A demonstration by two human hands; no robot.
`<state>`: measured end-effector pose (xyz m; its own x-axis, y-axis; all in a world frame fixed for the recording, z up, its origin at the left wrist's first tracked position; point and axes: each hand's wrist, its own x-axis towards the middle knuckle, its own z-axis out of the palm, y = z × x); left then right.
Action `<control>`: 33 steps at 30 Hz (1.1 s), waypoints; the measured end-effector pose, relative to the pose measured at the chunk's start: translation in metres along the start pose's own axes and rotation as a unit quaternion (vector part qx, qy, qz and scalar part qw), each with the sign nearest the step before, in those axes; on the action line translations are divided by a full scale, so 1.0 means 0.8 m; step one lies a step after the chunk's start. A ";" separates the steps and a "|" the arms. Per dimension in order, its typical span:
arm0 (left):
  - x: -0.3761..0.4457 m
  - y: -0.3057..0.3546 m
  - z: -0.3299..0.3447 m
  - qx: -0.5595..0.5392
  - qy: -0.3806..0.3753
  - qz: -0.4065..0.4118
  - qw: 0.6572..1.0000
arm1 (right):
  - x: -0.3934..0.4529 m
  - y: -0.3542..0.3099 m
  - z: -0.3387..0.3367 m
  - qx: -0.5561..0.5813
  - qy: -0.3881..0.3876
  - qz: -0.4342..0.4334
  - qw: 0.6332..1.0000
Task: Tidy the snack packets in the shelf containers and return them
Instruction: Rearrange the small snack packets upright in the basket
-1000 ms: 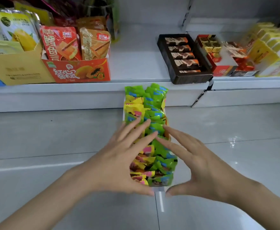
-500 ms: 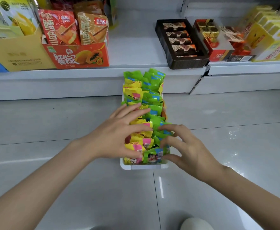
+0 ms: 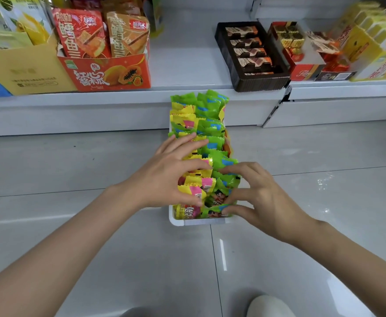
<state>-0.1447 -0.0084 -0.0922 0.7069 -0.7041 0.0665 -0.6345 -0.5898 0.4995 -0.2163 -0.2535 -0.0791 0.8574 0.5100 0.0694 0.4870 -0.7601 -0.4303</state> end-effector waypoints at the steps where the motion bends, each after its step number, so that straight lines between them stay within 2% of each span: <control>1: 0.001 0.003 -0.004 -0.006 -0.010 -0.004 1.000 | -0.001 -0.004 -0.005 0.009 0.014 0.011 1.000; 3: 0.004 0.009 -0.012 -0.024 -0.029 -0.018 0.999 | 0.004 -0.004 -0.022 0.050 0.041 0.038 0.997; 5: 0.008 0.015 -0.019 -0.079 -0.021 -0.032 0.996 | 0.016 -0.002 -0.043 0.154 0.077 0.096 0.980; 8: 0.015 0.025 -0.026 -0.218 0.020 -0.060 0.974 | 0.044 0.001 -0.065 0.359 0.135 0.210 0.899; 11: 0.019 0.033 -0.027 -0.270 0.056 -0.096 0.956 | 0.076 0.005 -0.078 0.403 0.186 0.255 0.859; 15: 0.012 0.046 -0.023 -0.176 0.089 -0.084 0.977 | 0.110 0.015 -0.097 0.430 0.221 0.290 0.826; 17: 0.008 0.055 -0.022 -0.241 0.067 -0.101 0.963 | 0.119 0.020 -0.102 0.449 0.233 0.300 0.809; 19: 0.007 0.064 -0.022 -0.386 0.058 -0.135 0.911 | 0.123 0.023 -0.104 0.465 0.247 0.311 0.791; 22: 0.009 0.070 -0.023 -0.572 0.073 -0.208 0.790 | 0.124 0.029 -0.105 0.479 0.261 0.335 0.768; 24: 0.010 0.073 -0.024 -0.646 0.075 -0.243 0.720 | 0.123 0.033 -0.105 0.482 0.267 0.353 0.756; 26: 0.010 0.074 -0.024 -0.688 0.079 -0.261 0.672 | 0.122 0.036 -0.105 0.487 0.274 0.363 0.746; 28: 0.010 0.076 -0.023 -0.706 0.079 -0.264 0.652 | 0.121 0.037 -0.104 0.491 0.284 0.366 0.737; 33: 0.013 0.077 -0.019 -0.694 0.092 -0.280 0.656 | 0.122 0.038 -0.102 0.491 0.294 0.362 0.736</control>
<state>-0.1720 -0.0460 -0.0472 0.8143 -0.3956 -0.4248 0.5480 0.2829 0.7872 -0.1044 -0.2598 -0.0124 0.8977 -0.3665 -0.2445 -0.2405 0.0571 -0.9690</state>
